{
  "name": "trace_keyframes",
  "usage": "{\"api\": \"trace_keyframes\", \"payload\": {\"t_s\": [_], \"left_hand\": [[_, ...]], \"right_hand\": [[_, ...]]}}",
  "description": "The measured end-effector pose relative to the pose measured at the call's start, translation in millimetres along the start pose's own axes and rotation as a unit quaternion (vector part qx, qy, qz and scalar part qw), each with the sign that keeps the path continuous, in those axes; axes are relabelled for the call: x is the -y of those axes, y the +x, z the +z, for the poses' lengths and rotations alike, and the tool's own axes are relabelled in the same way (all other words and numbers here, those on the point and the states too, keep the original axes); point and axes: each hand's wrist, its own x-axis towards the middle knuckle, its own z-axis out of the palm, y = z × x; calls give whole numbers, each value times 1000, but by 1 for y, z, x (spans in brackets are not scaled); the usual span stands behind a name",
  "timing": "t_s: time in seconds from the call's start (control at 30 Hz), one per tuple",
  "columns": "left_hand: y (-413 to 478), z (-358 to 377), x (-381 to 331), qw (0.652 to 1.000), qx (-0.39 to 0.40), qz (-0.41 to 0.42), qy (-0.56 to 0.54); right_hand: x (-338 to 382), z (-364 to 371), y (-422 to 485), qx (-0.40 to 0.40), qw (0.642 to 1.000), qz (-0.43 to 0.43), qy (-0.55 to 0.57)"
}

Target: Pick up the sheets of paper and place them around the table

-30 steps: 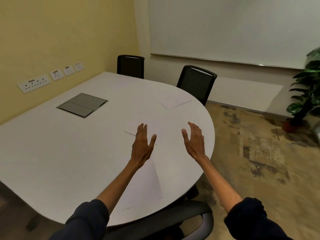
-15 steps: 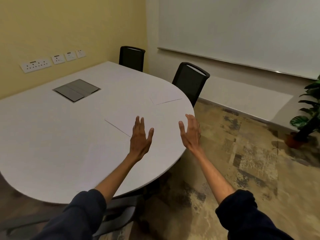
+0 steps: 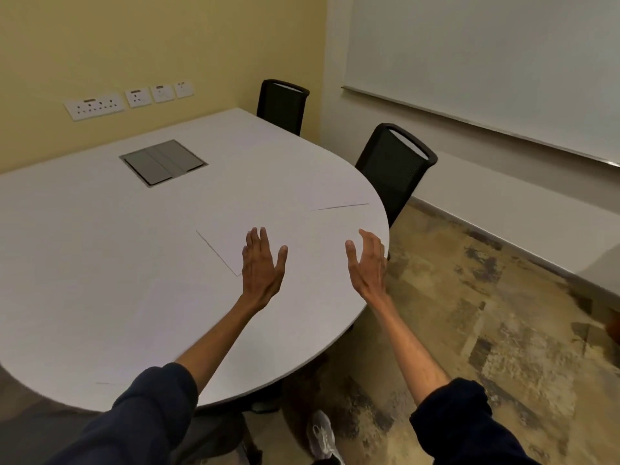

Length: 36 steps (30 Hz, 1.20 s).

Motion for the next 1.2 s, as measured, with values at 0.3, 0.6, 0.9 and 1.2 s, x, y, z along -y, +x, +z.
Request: {"api": "trace_keyframes", "payload": {"t_s": [0.3, 0.6, 0.9, 1.2], "left_hand": [[107, 26, 17, 991, -61, -115, 15], [158, 8, 64, 959, -138, -247, 35], [186, 22, 106, 902, -177, -388, 65], [209, 53, 152, 861, -145, -486, -33]], "right_hand": [[-7, 67, 135, 119, 992, -41, 21], [24, 157, 226, 221, 970, -94, 28], [29, 253, 279, 375, 922, -96, -10], [36, 327, 287, 474, 872, -81, -91]]}}
